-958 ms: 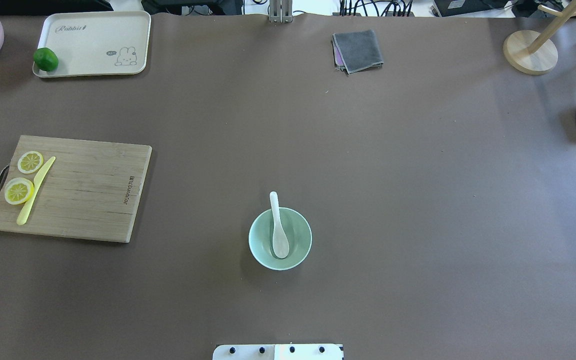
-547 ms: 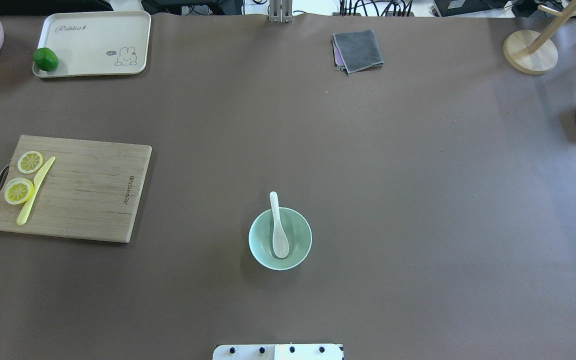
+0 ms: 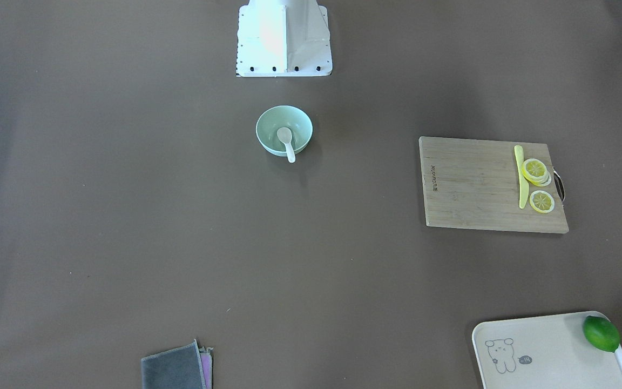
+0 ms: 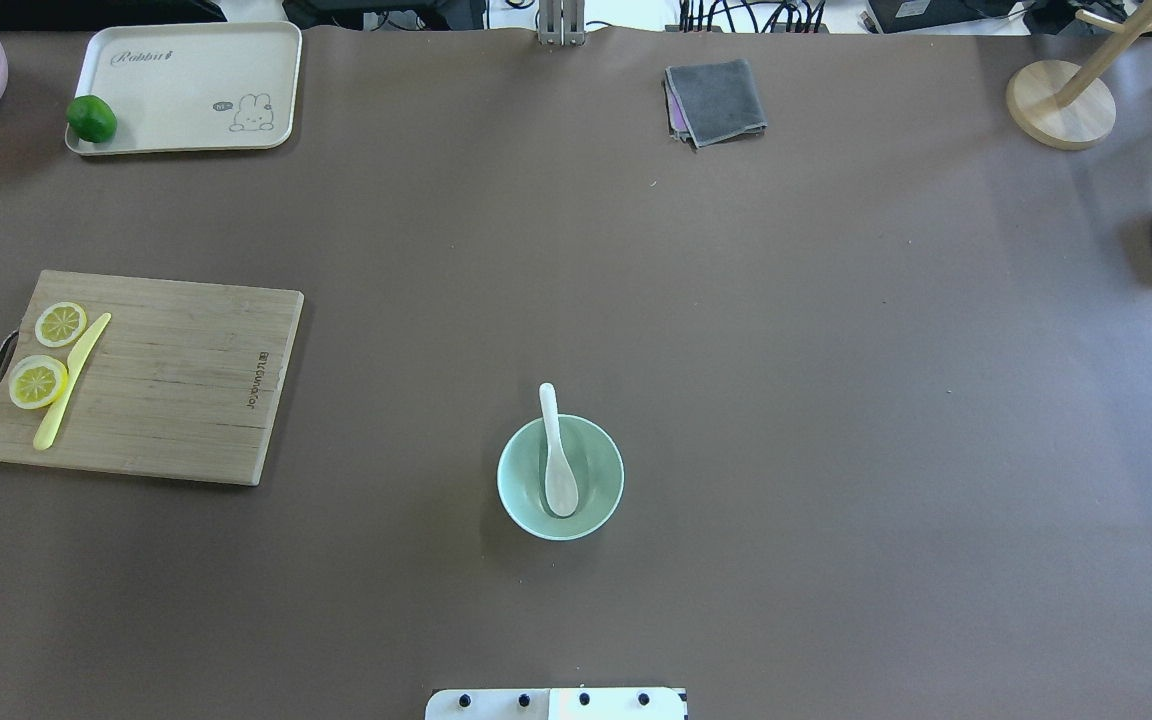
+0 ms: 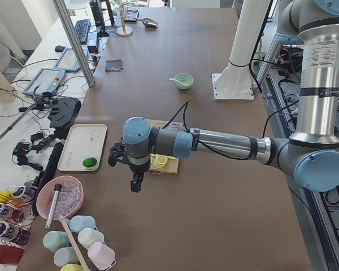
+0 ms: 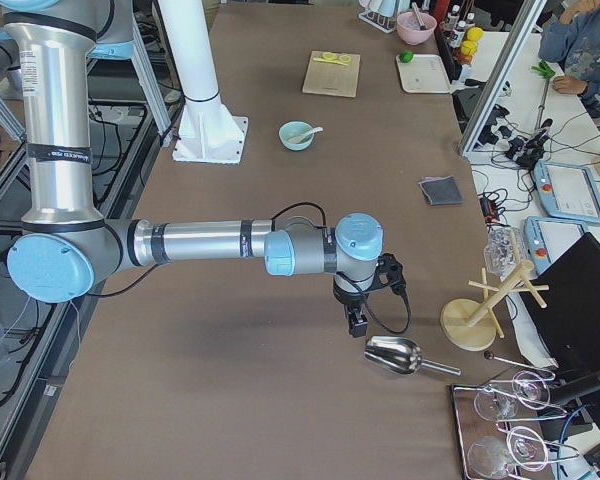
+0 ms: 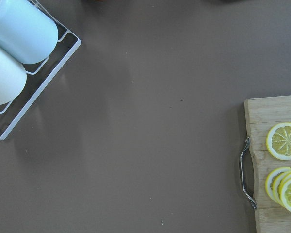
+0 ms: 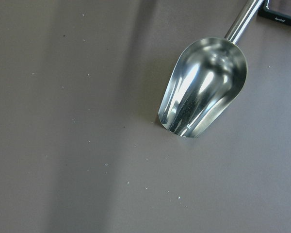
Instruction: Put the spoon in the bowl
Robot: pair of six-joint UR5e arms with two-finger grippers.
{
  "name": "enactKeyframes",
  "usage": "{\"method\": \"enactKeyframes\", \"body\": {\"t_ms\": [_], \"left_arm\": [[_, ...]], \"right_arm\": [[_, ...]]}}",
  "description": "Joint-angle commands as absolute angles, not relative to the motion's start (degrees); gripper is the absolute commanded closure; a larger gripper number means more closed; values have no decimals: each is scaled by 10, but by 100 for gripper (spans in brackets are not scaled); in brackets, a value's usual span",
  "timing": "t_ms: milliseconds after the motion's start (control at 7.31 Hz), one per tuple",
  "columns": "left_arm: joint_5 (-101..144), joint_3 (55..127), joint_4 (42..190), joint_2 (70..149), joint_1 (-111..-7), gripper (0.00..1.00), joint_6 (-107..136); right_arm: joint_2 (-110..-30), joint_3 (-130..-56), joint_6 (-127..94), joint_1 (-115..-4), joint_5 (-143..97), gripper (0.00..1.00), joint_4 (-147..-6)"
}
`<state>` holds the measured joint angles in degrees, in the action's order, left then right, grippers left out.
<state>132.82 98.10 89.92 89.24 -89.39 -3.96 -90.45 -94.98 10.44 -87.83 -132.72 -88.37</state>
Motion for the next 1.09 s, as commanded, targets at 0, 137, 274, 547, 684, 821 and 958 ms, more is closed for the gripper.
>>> {"method": "enactKeyframes", "body": {"t_ms": [0,137,274,547,684,821,958], "left_arm": [[1328,980,899,892,-894,2,-40],[1329,981,899,892,-894,2,-40],[1329,980,899,892,-894,2,-40],[1328,980,899,892,-894,2,-40],[1328,980,899,892,-894,2,-40],[1328,980,899,892,-894,2,-40],[1328,981,899,892,-894,2,-40]], "right_arm": [[-905,-950,104,-878,-1327,0,-882],[-907,-949,104,-878,-1327,0,-882],[-907,-949,104,-878,-1327,0,-882],[-907,-948,104,-878,-1327,0,-882],[-907,-948,104,-878,-1327,0,-882],[-908,-948,104,-878,-1327,0,-881],[-908,-948,104,-878,-1327,0,-881]]}}
